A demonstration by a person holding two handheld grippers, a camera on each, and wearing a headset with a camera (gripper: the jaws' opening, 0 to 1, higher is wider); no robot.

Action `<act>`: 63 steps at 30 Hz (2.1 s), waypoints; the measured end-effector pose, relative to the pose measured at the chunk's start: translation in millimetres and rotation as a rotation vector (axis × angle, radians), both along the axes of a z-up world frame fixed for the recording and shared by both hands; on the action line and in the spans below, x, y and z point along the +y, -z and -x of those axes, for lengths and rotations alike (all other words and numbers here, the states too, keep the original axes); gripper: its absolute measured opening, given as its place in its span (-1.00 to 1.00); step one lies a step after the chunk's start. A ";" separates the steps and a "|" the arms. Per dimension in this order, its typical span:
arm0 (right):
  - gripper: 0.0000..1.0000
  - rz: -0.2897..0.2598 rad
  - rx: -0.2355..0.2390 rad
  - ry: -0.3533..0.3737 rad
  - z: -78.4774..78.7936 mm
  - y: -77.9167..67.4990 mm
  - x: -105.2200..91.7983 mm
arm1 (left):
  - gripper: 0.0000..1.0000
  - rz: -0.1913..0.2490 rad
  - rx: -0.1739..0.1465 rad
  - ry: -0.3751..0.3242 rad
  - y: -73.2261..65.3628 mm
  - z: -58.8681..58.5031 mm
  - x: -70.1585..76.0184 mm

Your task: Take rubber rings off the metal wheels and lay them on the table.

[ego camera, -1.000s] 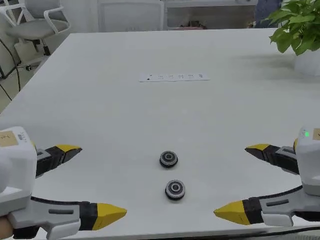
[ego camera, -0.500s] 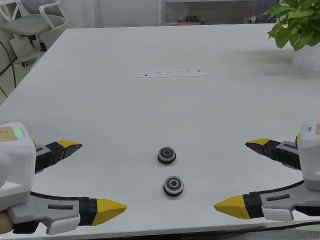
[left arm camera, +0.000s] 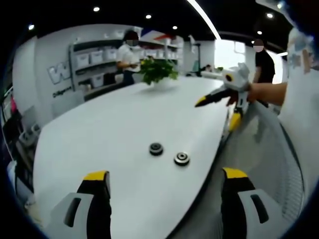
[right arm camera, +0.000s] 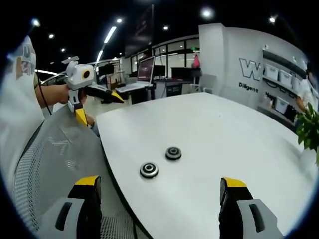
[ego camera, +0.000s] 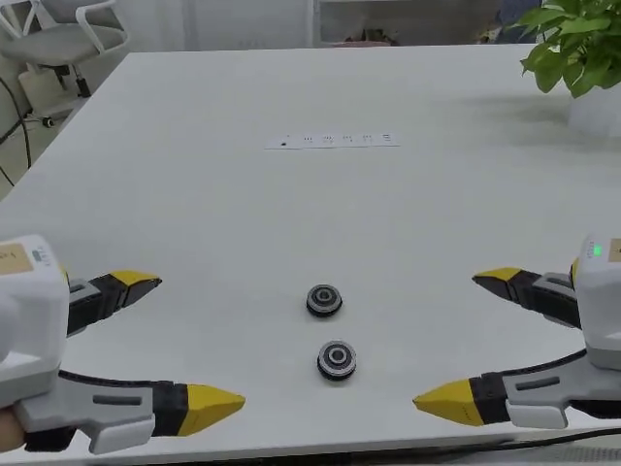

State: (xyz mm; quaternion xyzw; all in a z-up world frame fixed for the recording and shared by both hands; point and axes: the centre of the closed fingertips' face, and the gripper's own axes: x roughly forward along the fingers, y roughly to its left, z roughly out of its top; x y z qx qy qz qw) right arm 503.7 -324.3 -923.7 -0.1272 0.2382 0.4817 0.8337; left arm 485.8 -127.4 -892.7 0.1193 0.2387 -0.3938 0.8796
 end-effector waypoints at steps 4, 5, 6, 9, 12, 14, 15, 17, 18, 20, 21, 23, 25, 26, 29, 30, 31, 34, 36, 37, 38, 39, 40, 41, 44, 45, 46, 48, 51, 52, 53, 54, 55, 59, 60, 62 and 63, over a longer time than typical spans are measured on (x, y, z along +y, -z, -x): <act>0.98 0.000 -0.002 -0.005 -0.8 -0.4 0.9 | 0.84 0.001 -0.001 0.005 -0.2 -1.7 -1.0; 0.98 0.000 -0.003 -0.006 -1.1 -0.7 1.2 | 0.84 0.001 -0.001 0.006 -0.2 -2.1 -1.1; 0.98 -0.001 -0.004 -0.008 -1.5 -0.9 1.5 | 0.83 0.000 -0.002 0.008 -0.4 -2.7 -1.5; 0.98 -0.004 -0.005 -0.013 -2.5 -1.6 2.4 | 0.82 -0.001 -0.005 0.011 -1.0 -4.3 -1.9; 0.98 -0.005 -0.008 -0.016 -3.6 -2.2 3.4 | 0.80 0.001 -0.008 0.014 -2.1 -5.6 -2.6; 0.96 -0.006 -0.009 -0.021 -3.9 -2.6 4.5 | 0.79 0.002 -0.012 0.016 -2.9 -6.3 -2.8; 0.95 -0.007 -0.011 -0.025 -3.8 -2.9 5.4 | 0.78 0.003 -0.013 0.016 -3.2 -6.6 -2.7; 0.95 -0.007 -0.013 -0.028 -4.2 -3.2 6.1 | 0.77 0.004 -0.014 0.016 -2.9 -6.8 -1.9; 0.95 -0.007 -0.013 -0.029 -4.6 -3.1 6.5 | 0.77 0.004 -0.014 0.015 -2.7 -6.8 -1.6; 0.95 -0.006 -0.013 -0.031 -5.3 -2.9 6.9 | 0.76 0.004 -0.012 0.013 -2.1 -6.8 -1.0; 0.95 -0.005 -0.013 -0.032 -5.5 -2.9 7.1 | 0.76 0.003 -0.011 0.011 -1.7 -6.6 -0.6; 0.95 -0.003 -0.014 -0.034 -5.9 -2.9 7.5 | 0.76 0.002 -0.010 0.009 -0.9 -6.3 0.0; 0.95 -0.003 -0.015 -0.035 -6.1 -2.8 7.7 | 0.75 0.003 -0.009 0.009 -0.5 -6.0 0.1; 0.96 -0.003 -0.015 -0.035 -6.3 -2.6 7.7 | 0.75 0.002 -0.007 0.010 0.0 -5.6 0.1; 0.95 -0.002 -0.013 -0.037 -6.3 -2.0 7.9 | 0.75 0.000 -0.008 0.010 0.5 -5.2 0.3; 0.95 -0.001 -0.013 -0.037 -6.2 -1.9 8.0 | 0.75 0.001 -0.007 0.009 0.5 -5.2 0.4; 0.95 -0.001 -0.014 -0.038 -6.1 -1.9 8.2 | 0.75 0.002 -0.007 0.009 0.4 -5.2 0.5; 0.96 0.001 -0.017 -0.038 -6.5 -2.3 8.2 | 0.74 0.000 -0.009 0.012 0.3 -5.5 0.7; 0.95 -0.002 -0.019 -0.038 -6.8 -3.4 8.5 | 0.73 0.000 -0.013 0.014 -0.3 -6.0 0.6; 0.95 -0.003 -0.020 -0.038 -7.0 -3.7 8.6 | 0.73 0.001 -0.015 0.015 -0.9 -6.3 0.4; 0.95 -0.003 -0.021 -0.038 -7.2 -3.8 8.7 | 0.73 0.001 -0.016 0.016 -1.2 -6.5 0.3; 0.94 -0.002 -0.021 -0.039 -7.1 -3.9 8.9 | 0.73 0.001 -0.017 0.018 -1.4 -6.8 0.2; 0.94 -0.001 -0.023 -0.041 -6.9 -4.3 9.6 | 0.72 -0.001 -0.019 0.020 -1.6 -7.0 0.1; 0.94 0.000 -0.024 -0.043 -6.7 -4.7 10.2 | 0.72 -0.003 -0.020 0.022 -1.8 -7.3 0.1; 0.94 0.005 -0.028 -0.052 -6.3 -5.5 12.4 | 0.71 -0.004 -0.023 0.028 -3.0 -8.4 -0.8; 0.93 0.007 -0.030 -0.055 -6.5 -5.6 12.9 | 0.70 -0.004 -0.023 0.029 -3.2 -8.6 -0.9; 0.92 0.010 -0.033 -0.058 -6.8 -5.6 13.2 | 0.70 -0.005 -0.025 0.031 -3.6 -9.2 -1.2; 0.91 0.014 -0.035 -0.061 -7.9 -5.8 14.1 | 0.69 -0.008 -0.027 0.035 -4.0 -10.0 -1.6; 0.89 0.012 -0.042 -0.067 -10.0 -7.7 14.5 | 0.68 -0.012 -0.031 0.042 -4.3 -11.3 -2.5; 0.88 0.013 -0.044 -0.069 -10.5 -8.4 15.1 | 0.68 -0.013 -0.032 0.044 -4.4 -11.7 -2.8; 0.88 0.014 -0.047 -0.072 -11.9 -8.7 15.4 | 0.68 -0.012 -0.032 0.046 -4.7 -12.4 -3.2; 0.87 0.015 -0.049 -0.075 -12.5 -9.0 15.8 | 0.67 -0.009 -0.032 0.048 -5.2 -12.7 -3.8; 0.87 0.015 -0.050 -0.078 -13.2 -9.5 16.6 | 0.67 -0.005 -0.030 0.050 -5.5 -13.2 -4.5; 0.83 0.017 -0.049 -0.087 -14.0 -10.0 18.5 | 0.66 -0.014 -0.033 0.060 -5.0 -15.2 -5.3; 0.83 0.019 -0.050 -0.090 -14.4 -9.8 18.6 | 0.66 -0.018 -0.032 0.062 -4.8 -16.0 -5.5; 0.83 0.020 -0.051 -0.097 -14.8 -9.3 19.4 | 0.65 -0.019 -0.031 0.066 -5.0 -17.6 -6.3; 0.82 0.021 -0.052 -0.101 -15.2 -9.3 20.0 | 0.64 -0.018 -0.029 0.068 -5.3 -18.2 -6.8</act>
